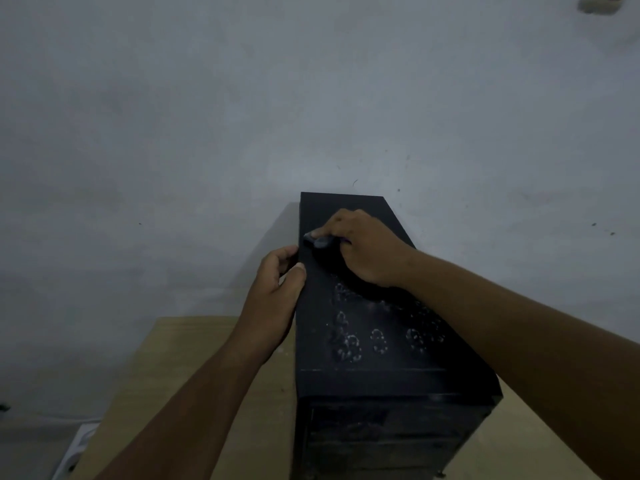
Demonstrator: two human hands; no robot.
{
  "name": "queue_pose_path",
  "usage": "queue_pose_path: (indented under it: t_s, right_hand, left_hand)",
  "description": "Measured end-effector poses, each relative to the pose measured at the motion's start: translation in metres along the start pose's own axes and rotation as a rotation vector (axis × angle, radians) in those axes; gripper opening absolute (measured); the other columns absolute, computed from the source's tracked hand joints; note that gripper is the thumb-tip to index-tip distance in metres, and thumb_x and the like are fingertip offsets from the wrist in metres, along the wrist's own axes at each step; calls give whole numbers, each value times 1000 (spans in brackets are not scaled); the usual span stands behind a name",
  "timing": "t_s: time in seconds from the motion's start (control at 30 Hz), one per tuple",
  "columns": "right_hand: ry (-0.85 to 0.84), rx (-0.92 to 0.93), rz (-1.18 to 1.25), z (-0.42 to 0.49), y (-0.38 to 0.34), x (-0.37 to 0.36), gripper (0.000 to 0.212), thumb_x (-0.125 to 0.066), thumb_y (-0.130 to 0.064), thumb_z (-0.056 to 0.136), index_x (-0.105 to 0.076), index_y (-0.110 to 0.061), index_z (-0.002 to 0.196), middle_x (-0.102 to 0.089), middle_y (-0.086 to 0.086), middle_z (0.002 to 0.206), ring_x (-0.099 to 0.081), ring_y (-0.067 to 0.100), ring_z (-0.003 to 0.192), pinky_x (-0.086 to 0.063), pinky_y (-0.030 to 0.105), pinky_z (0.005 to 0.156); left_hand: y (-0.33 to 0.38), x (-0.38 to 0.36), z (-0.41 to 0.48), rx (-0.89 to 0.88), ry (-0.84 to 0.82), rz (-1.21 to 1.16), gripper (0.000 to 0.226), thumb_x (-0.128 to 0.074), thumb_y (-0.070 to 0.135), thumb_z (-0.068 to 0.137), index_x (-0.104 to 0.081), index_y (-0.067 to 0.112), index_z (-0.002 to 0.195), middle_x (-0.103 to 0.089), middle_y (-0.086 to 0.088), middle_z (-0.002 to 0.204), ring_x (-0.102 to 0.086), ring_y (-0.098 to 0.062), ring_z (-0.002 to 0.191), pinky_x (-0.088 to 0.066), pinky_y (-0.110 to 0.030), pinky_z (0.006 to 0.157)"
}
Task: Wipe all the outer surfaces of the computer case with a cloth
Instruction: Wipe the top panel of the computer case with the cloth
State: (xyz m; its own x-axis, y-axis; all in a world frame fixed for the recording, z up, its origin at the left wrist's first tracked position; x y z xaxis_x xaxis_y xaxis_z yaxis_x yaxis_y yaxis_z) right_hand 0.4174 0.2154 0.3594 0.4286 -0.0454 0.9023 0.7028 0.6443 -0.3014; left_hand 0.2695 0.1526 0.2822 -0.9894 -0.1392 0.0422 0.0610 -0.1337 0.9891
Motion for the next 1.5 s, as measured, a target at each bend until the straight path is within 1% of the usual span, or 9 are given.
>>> queue_pose_path:
  t_s: [0.1,0.27,0.43,0.57,0.7,0.83,0.97,1.23,1.5]
  right_hand:
    - [-12,24,15,-21,-11,5,57,-39,12,85,-69,-21,122,-58,-5,121,-44,7,105,-24,-3,90]
    - [-53,43,101,-45,-24,8,63,-39,14,83,-70,-27,119,-58,-14,116,-48,9,113,-34,10,99]
    - [-75,56,147,-52,-28,9,64,-41,15,81,-72,-28,116,-59,-12,117,-50,10,116,-39,24,103]
    - [-105,34,32,-30,-25,3,60,-41,11,86,-66,-28,125,-56,-10,121,-46,14,116,-34,17,100]
    - [-86,7,-15,-16,-26,-4,57,-39,9,88,-64,-23,128,-56,-3,123,-44,18,113,-30,15,94]
    - [-73,-2,5,-24,-28,-3,58,-39,10,89,-65,-24,128,-56,-5,122,-44,17,113,-31,16,96]
    - [-54,63,64,-46,-43,-1,60,-41,12,86,-68,-28,122,-59,-10,118,-47,13,112,-36,15,98]
    - [-97,119,146,-92,-61,11,57,-46,13,85,-71,-27,117,-58,-17,115,-47,1,113,-36,13,99]
    - [-115,70,83,-57,-33,8,61,-42,10,85,-68,-32,121,-59,-12,121,-48,9,117,-37,22,105]
  left_hand:
    - [1,-2,-2,9,5,-17,36,-45,29,106,-45,26,142,-57,-2,137,-58,-19,122,-51,-44,104]
    - [-4,5,-5,-21,-41,38,41,-31,20,109,-42,30,148,-51,7,144,-50,-12,131,-43,-41,111]
    - [-6,12,2,-45,-67,97,46,-30,12,107,-45,28,147,-50,8,148,-46,-10,136,-39,-42,116]
    - [-2,13,4,-43,-70,130,50,-28,3,104,-47,23,146,-49,7,148,-44,-3,134,-36,-15,104]
    - [0,13,2,-37,-77,110,50,-27,2,104,-48,22,145,-49,7,147,-43,-3,134,-33,-19,106]
    - [3,16,2,-39,-79,137,48,-27,0,104,-53,20,139,-53,7,141,-46,-2,131,-37,-5,97]
    - [5,18,5,-38,-69,196,50,-29,-2,102,-53,21,141,-52,6,143,-45,-4,130,-34,-23,110]
    - [17,13,3,-61,-31,238,34,-39,18,108,-54,18,139,-53,10,132,-47,-4,121,-34,-20,97]
    - [20,14,4,-57,-36,286,34,-47,15,106,-55,16,139,-58,5,128,-53,-9,117,-38,-21,96]
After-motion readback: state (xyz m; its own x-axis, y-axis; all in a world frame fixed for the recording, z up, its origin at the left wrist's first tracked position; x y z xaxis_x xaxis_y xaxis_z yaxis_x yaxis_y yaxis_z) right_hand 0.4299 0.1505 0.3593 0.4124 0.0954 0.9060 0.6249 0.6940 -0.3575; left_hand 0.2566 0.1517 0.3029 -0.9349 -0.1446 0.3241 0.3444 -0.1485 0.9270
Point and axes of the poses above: each hand's wrist, its own z-axis towards the middle knuckle, its own x-axis out of the back of the hand, y = z × x, the point moved 3 cm from there along z, towards the middle knuckle
